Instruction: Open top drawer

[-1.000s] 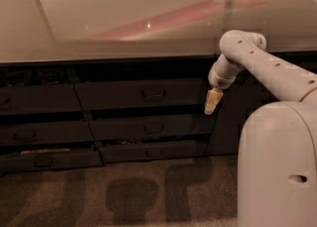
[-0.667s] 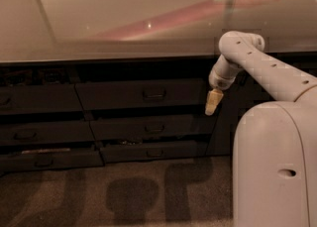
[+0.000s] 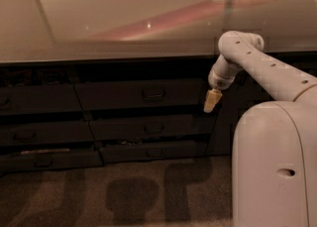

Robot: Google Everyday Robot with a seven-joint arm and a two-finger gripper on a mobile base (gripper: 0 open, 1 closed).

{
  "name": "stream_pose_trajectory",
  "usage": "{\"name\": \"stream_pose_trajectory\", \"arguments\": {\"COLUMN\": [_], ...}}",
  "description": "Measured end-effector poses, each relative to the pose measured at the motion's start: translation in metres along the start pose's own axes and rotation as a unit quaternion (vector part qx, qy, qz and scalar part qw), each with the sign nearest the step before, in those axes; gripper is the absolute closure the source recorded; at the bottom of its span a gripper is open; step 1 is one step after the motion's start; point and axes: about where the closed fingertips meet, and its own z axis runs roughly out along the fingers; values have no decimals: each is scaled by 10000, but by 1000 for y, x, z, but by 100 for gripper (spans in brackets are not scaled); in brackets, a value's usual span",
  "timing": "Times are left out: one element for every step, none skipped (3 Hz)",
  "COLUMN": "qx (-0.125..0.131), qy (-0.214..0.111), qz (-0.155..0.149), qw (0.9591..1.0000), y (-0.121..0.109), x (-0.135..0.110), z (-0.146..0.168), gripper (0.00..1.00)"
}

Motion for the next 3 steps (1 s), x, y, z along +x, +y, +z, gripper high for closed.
{"name": "stream_pose_trajectory", "arguments": {"qx": [0, 0, -1], "qy": [0, 0, 0], "qz": [0, 0, 0], "qw": [10000, 10000, 10000], "y": [0, 0, 0], "x": [0, 0, 0], "z": [0, 0, 0], "gripper": [42, 65, 88]}}
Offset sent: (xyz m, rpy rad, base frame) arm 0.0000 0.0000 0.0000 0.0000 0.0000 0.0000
